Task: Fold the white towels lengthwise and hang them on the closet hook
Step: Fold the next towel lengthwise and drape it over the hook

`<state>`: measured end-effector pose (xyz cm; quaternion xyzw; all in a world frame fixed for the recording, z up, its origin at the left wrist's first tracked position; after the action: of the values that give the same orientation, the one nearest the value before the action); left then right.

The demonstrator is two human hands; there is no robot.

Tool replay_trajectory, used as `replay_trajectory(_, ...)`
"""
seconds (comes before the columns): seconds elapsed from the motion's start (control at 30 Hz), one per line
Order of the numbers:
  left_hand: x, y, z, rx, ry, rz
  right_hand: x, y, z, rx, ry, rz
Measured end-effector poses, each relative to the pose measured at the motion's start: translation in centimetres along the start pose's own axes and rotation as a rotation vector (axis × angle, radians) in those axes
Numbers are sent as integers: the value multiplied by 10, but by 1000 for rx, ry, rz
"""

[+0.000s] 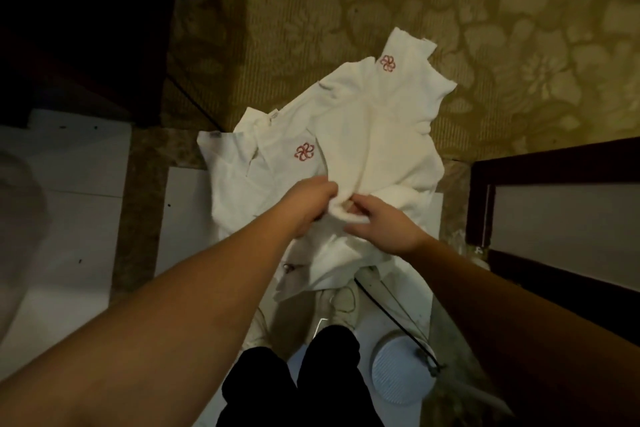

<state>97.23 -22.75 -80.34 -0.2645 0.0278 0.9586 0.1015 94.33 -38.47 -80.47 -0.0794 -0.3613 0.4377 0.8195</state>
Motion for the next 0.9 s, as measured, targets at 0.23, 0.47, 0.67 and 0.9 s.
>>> replay_trajectory(0.23, -11, -15, 123, -10, 168, -203, 48, -44, 85, -22, 191, -626)
replay_trajectory(0.47, -63, -56, 237, 121, 371, -375, 160, -97, 155, 43, -348, 25)
replay_trajectory(0.67, -109, -104, 347, 176, 363, -575, 251, -114, 225, 217, -448, 600)
replay_trajectory(0.9, -133, -150, 471, 67, 470, -481, 316, -102, 304, 125, -409, 510)
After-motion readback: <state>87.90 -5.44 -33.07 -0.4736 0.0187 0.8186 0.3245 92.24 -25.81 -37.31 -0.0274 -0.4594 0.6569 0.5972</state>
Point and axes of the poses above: each hand's wrist, its own z-axis away from the middle knuckle, its own y-axis out of the palm, x = y × z, the point moved 2 cm from there along -z, towards the middle knuckle, and after that the axes turned 3 degrees about y, right-handed, at the moved point
